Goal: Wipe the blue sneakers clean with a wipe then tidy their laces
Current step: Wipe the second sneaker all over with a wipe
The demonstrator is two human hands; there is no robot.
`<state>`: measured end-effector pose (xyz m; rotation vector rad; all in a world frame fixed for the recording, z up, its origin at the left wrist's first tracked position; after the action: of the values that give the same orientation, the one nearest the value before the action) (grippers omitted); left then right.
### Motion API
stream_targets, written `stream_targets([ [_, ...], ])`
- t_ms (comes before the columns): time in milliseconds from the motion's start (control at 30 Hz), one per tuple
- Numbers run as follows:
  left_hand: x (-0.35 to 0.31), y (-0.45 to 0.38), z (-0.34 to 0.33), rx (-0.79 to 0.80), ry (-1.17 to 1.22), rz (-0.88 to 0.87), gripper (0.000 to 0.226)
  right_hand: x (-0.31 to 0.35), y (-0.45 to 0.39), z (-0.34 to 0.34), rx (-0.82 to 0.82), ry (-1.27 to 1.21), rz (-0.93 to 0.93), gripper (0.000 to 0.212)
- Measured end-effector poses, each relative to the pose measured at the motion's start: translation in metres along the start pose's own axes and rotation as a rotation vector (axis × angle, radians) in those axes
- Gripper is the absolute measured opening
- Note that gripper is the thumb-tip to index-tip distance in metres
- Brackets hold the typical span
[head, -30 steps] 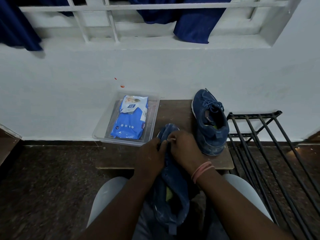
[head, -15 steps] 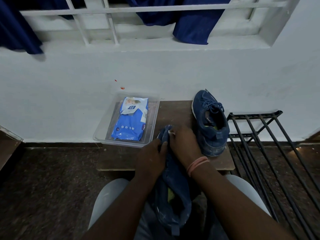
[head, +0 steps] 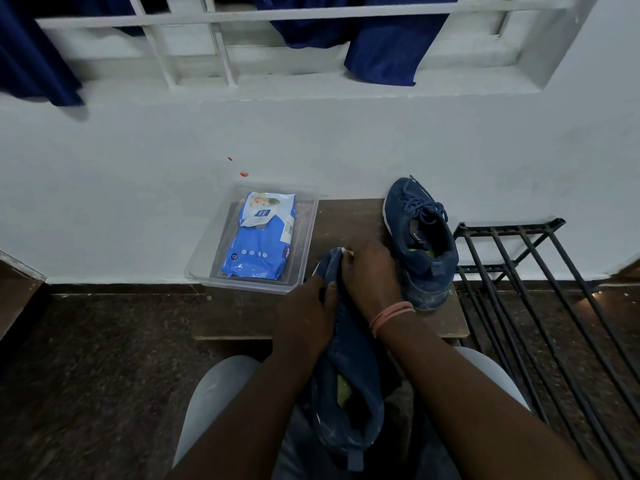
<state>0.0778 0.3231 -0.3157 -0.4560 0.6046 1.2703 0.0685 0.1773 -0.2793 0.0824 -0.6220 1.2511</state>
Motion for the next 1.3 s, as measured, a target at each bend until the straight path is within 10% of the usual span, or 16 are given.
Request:
stream_targets([
  [233,-0.001,-0.001,0.0,0.005,0.004,0.028,0.037,-0.002,0.022,-0.007,0.195,-0.104,0.156,0.018],
  [467,-0.002,0.0,0.002,0.009,-0.013,0.035,0.035,-0.008,0.006,0.0,-0.191,-0.15,-0.031,0.02],
  [833,0.001,-0.003,0.0,0.007,0.005,0.045,0.036,0.002,0.011,-0.017,0.277,0.108,0.149,0.023],
  [1167,-0.001,0.0,0.002,-0.014,0.002,0.013,0.036,-0.005,-0.005,0.0,-0.034,0.021,0.015,0.023],
  [1300,0.0,-0.001,0.002,-0.029,0.012,0.013,0.035,0.002,-0.001,-0.003,0.114,-0.012,0.073,0.027],
])
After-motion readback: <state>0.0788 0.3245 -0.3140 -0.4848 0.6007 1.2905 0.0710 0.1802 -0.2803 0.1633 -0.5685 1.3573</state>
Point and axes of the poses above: each hand's wrist, its own y-axis away from the middle knuckle, its own z-axis out of the back of the hand, x = y × z, the point moved 8 cm from there along -y, towards the middle knuckle, and after that the axes turned 12 degrees about z, right-handed, at the moved point
